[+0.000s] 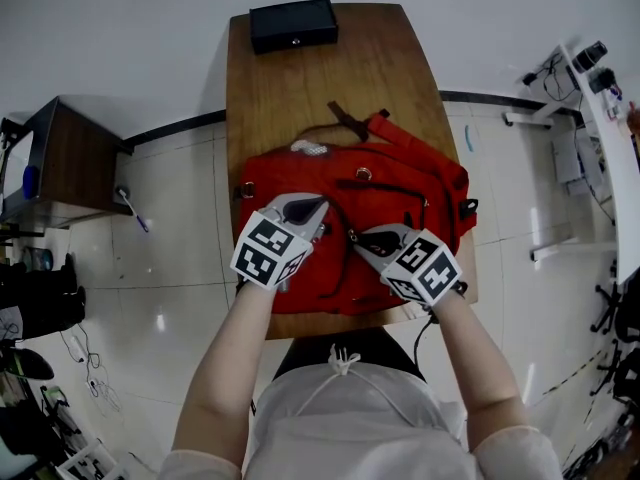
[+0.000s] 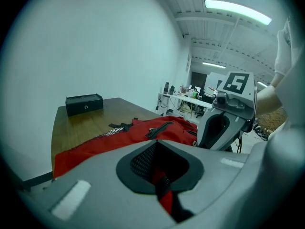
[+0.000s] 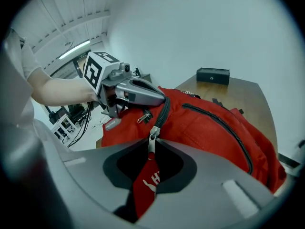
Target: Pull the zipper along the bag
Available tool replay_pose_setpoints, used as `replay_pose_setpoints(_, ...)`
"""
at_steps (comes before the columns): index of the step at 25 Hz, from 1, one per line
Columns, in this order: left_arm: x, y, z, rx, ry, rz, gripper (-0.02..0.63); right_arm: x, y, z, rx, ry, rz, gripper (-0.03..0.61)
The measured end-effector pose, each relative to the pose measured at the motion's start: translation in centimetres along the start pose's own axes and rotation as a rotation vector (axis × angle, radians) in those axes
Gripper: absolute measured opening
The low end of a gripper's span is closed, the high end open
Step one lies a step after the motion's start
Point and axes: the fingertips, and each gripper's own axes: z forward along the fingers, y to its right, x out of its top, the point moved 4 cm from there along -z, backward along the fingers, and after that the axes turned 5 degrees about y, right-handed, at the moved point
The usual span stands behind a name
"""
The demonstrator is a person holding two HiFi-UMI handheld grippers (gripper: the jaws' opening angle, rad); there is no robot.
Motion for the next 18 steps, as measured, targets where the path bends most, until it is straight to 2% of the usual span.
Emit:
replay_pose_setpoints(5,0.1,0.0,-0.1,-0.01,0.001,-0.008,0.006,-0.8,-0.6,0.0,0.004,0.032,0.077,0.052)
replay_pose_setpoints(9,0.1,-0.1,0.0,-0.004,0.004,-0.016,0.006,-1.6,-1.4,0.2,0.026,-0.007,0.091,0.054)
replay_pose_setpoints(12,0.0,-0.2,-0.1,0.006,0.012,-0.02,0.006,-3.1,-2.7,0.4,0.07,-0.045,0.146,0.054)
replay_pose_setpoints(18,0.0,-0.2,-0.1,0.025,0.03,-0.037,0.008,-4.7,-4.4,0.5,0.089,-0.024,0.219,0.054)
